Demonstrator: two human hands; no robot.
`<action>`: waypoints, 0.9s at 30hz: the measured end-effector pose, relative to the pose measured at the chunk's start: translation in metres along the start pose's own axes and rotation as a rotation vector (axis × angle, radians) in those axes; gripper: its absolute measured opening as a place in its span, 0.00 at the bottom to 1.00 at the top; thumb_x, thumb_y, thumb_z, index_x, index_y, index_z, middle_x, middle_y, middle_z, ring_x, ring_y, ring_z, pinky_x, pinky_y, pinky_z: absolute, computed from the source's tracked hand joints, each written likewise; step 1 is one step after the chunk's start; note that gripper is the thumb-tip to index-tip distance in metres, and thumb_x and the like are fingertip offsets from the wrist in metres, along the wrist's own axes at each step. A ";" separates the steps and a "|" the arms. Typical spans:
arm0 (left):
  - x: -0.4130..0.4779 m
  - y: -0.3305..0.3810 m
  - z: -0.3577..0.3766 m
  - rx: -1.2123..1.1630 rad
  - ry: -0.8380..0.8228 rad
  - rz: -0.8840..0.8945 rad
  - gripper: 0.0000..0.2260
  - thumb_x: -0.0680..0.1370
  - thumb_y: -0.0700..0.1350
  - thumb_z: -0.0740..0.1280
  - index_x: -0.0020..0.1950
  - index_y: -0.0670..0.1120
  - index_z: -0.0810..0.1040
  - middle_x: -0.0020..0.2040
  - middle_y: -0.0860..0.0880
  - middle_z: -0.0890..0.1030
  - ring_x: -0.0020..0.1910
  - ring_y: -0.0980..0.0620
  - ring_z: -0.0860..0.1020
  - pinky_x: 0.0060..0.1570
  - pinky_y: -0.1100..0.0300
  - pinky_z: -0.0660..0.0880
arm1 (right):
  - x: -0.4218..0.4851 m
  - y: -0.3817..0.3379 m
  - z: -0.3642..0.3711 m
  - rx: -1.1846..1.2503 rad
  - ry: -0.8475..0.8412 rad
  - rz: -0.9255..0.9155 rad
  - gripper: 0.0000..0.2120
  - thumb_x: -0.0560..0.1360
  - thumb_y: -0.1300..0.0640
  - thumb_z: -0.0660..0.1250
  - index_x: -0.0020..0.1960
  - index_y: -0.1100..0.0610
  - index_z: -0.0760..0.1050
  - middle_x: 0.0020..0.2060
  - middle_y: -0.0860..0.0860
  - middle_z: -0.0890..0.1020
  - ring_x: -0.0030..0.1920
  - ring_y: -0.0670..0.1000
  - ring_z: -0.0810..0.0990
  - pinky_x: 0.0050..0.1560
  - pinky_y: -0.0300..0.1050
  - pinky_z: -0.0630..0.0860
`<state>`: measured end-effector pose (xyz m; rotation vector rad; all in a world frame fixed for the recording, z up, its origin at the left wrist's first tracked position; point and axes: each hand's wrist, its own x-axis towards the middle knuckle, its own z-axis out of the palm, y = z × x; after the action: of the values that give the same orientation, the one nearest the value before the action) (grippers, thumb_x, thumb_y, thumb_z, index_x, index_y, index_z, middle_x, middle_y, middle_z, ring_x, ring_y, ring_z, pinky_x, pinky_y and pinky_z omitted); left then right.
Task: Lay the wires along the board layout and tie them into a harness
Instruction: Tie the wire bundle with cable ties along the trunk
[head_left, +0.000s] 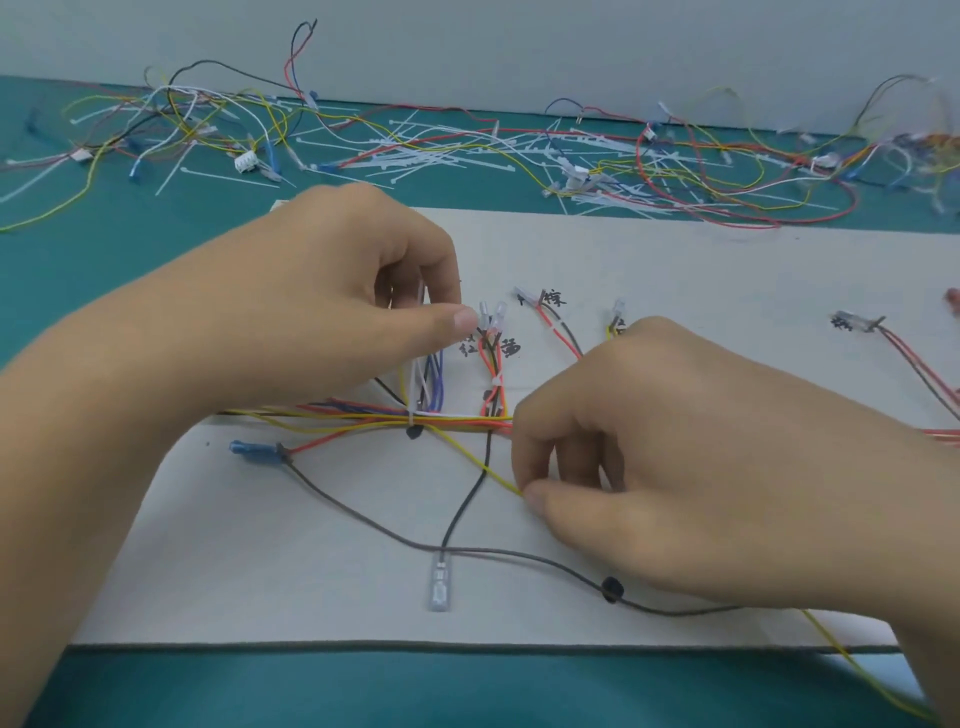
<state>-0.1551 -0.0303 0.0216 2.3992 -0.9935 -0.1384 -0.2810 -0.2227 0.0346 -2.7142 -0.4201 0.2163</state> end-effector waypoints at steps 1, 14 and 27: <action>0.000 0.000 0.000 -0.021 0.008 0.001 0.13 0.77 0.63 0.70 0.41 0.56 0.82 0.28 0.58 0.74 0.26 0.58 0.71 0.31 0.60 0.63 | 0.000 -0.001 -0.001 0.012 0.009 0.007 0.02 0.71 0.51 0.69 0.41 0.47 0.80 0.30 0.43 0.80 0.40 0.33 0.74 0.32 0.39 0.73; 0.002 -0.005 -0.007 -0.074 0.053 -0.020 0.19 0.77 0.67 0.61 0.46 0.54 0.81 0.30 0.54 0.74 0.27 0.57 0.68 0.33 0.56 0.69 | 0.023 0.033 -0.060 0.007 0.246 0.397 0.12 0.73 0.53 0.67 0.43 0.34 0.80 0.26 0.36 0.81 0.29 0.41 0.79 0.29 0.36 0.66; 0.008 -0.017 -0.002 -0.084 0.063 -0.032 0.15 0.79 0.64 0.64 0.45 0.55 0.81 0.33 0.46 0.76 0.26 0.57 0.67 0.33 0.56 0.69 | 0.156 0.135 -0.060 -0.213 0.250 0.398 0.15 0.71 0.65 0.68 0.46 0.48 0.87 0.31 0.44 0.79 0.33 0.49 0.76 0.37 0.38 0.70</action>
<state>-0.1388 -0.0252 0.0152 2.3289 -0.9030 -0.1130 -0.0859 -0.3130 0.0219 -2.9609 0.1820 -0.0692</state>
